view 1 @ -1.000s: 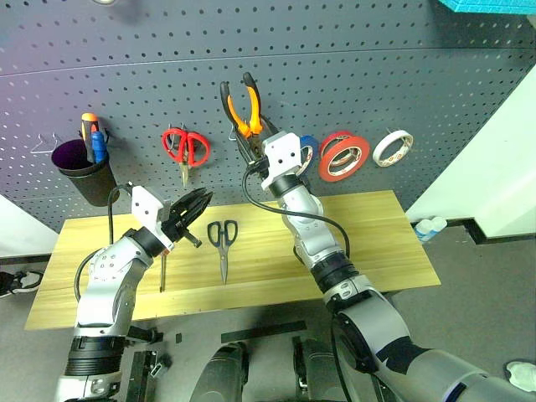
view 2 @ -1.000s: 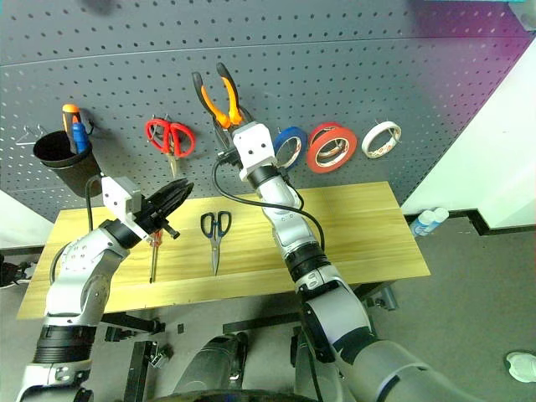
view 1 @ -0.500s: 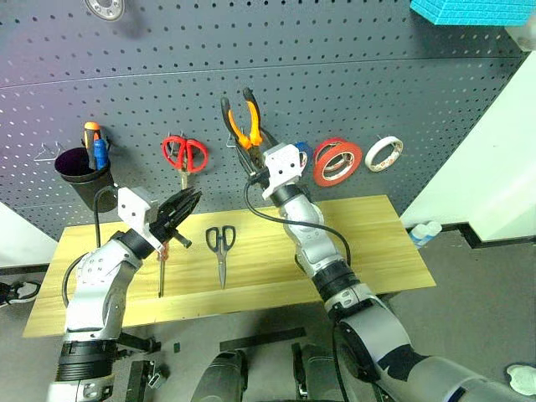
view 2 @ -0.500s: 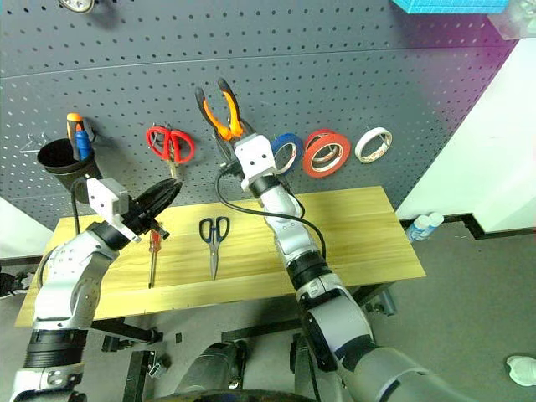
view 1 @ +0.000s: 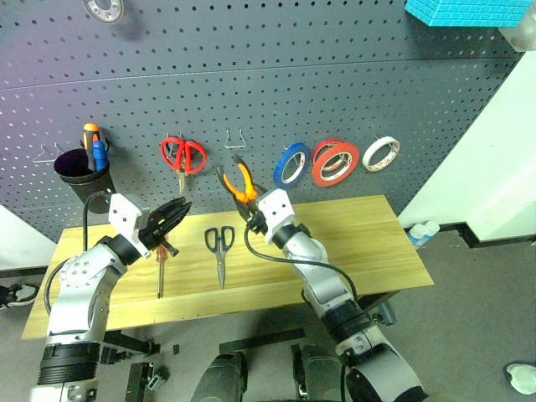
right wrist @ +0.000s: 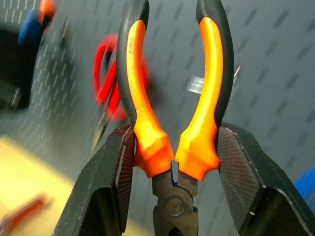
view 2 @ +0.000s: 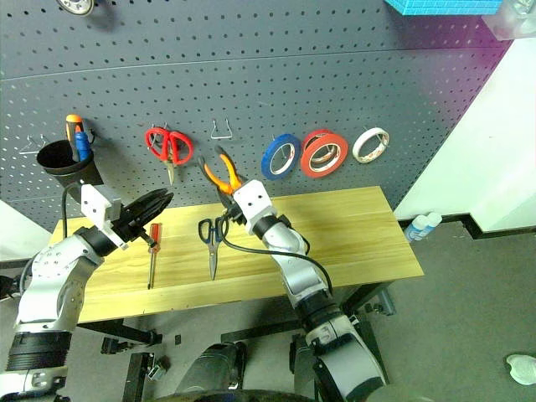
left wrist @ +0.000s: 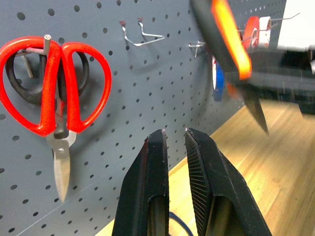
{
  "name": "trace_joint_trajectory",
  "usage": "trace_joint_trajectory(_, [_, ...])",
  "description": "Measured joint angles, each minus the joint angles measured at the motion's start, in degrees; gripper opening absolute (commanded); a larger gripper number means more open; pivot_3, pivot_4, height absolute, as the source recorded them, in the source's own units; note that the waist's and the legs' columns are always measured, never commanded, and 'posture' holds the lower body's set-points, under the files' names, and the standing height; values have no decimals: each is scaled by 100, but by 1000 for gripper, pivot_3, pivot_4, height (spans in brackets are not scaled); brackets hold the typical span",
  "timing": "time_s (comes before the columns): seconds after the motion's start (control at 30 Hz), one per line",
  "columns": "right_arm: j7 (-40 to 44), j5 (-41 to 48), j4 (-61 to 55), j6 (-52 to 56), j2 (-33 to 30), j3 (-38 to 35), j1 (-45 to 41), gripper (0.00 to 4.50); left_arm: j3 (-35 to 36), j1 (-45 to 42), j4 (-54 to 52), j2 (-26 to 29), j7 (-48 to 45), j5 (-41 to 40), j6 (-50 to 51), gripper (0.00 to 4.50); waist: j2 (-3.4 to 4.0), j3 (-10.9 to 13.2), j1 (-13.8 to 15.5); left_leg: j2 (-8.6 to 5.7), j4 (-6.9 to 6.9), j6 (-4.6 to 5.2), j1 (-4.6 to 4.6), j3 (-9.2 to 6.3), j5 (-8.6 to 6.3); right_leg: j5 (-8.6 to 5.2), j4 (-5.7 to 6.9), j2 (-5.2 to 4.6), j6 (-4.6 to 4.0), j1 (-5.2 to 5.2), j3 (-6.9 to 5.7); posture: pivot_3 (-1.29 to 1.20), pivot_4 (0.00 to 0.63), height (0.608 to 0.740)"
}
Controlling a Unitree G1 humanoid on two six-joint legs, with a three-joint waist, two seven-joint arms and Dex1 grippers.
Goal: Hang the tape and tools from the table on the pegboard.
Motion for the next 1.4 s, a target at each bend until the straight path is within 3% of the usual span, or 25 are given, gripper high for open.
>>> trace_joint_trajectory(0.23, [21, -63, -508, 1782, -106, 27, 317, 2103, -32, 46, 4, 1, -106, 55, -23, 642, 0, 0, -6, 3, 2, 0, 5, -1, 0, 0, 0, 1, 0, 5, 0, -31, 87, 740])
trace_joint_trajectory(0.63, [-504, 236, -690, 4724, 133, -578, 179, 2103, -50, -40, 239, 65, -216, 161, -108, 642, 0, 0, -11, 4, 3, 1, 7, -1, -1, 0, -3, 0, -1, 9, -2, -60, 81, 740])
trace_joint_trajectory(1.0, [-924, 499, 988, 4969, 313, -1173, -418, 2103, -192, -238, 407, 59, -318, 181, -190, 642, 0, -1, -77, 2, 7, 2, 11, 1, -1, 2, -3, 0, 0, 16, -3, -65, 79, 740])
trace_joint_trajectory(1.4, [-1231, 582, 2318, 4248, 261, -1549, -995, 2103, -221, -178, 391, 56, -288, 180, -204, 642, 0, -1, -158, 4, 7, 2, 14, 1, -1, 3, -2, 1, 1, 18, -2, -45, 79, 740])
